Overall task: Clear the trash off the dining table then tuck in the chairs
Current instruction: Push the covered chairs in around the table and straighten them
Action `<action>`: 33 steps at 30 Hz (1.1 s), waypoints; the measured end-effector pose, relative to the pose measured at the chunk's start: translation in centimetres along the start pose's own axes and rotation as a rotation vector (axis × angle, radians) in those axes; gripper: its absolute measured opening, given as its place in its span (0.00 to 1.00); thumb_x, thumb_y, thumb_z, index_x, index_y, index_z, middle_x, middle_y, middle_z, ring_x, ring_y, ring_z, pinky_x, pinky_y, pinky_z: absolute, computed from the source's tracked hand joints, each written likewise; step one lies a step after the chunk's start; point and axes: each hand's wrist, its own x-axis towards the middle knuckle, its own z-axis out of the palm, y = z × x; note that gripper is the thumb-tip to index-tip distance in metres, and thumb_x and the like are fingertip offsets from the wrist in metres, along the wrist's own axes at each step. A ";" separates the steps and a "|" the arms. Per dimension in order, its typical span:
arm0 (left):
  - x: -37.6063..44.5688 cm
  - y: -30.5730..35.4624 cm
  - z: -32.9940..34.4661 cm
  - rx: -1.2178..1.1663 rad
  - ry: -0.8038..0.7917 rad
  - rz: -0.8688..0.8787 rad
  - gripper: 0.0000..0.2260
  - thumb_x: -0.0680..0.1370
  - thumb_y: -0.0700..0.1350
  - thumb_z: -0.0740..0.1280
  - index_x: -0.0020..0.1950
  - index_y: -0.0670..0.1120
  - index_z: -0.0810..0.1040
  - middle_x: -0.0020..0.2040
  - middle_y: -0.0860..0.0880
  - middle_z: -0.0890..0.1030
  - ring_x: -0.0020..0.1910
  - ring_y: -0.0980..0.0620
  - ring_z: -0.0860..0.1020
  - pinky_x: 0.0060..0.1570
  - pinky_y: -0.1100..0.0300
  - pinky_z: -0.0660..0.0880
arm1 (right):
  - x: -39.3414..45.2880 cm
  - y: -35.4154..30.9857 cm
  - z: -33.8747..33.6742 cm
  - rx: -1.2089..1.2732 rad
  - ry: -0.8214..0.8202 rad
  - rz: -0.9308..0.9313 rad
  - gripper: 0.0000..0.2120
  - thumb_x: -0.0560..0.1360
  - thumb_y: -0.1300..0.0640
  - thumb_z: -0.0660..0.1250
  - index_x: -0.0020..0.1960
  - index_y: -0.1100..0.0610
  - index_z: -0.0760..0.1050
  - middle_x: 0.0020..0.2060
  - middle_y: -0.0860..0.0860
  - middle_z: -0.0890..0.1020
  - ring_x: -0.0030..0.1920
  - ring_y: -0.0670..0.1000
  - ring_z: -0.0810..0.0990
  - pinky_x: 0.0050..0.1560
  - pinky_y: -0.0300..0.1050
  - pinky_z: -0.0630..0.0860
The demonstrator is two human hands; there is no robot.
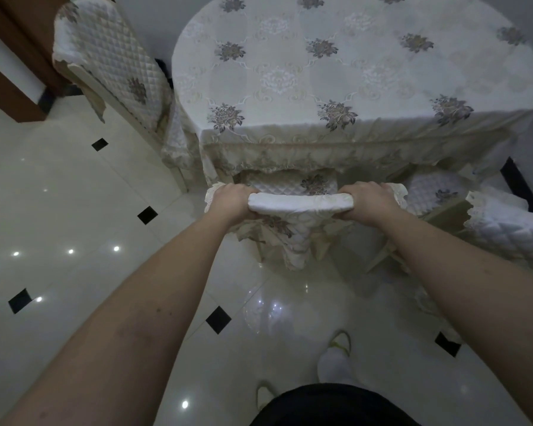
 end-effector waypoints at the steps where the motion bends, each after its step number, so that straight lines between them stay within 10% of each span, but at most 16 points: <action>1: 0.2 0.0 -0.1 0.000 0.006 0.004 0.18 0.72 0.58 0.70 0.60 0.55 0.79 0.53 0.50 0.83 0.52 0.47 0.79 0.49 0.55 0.74 | 0.2 0.1 -0.1 0.001 -0.001 -0.002 0.24 0.65 0.33 0.69 0.58 0.42 0.76 0.55 0.50 0.79 0.58 0.58 0.76 0.63 0.57 0.66; 23: 1.9 0.8 0.2 -0.117 0.054 0.012 0.21 0.67 0.60 0.74 0.59 0.58 0.80 0.49 0.50 0.84 0.49 0.46 0.79 0.45 0.54 0.75 | 1.8 2.1 -0.9 0.013 0.027 -0.064 0.23 0.66 0.34 0.69 0.57 0.42 0.76 0.53 0.49 0.80 0.57 0.57 0.77 0.60 0.56 0.67; 33: 0.7 1.6 -1.2 -0.098 -0.015 -0.060 0.16 0.71 0.55 0.72 0.57 0.53 0.79 0.51 0.51 0.83 0.49 0.48 0.79 0.41 0.58 0.68 | 2.2 2.2 -1.4 -0.070 -0.048 -0.119 0.18 0.72 0.53 0.65 0.62 0.45 0.73 0.55 0.49 0.80 0.55 0.56 0.78 0.47 0.49 0.70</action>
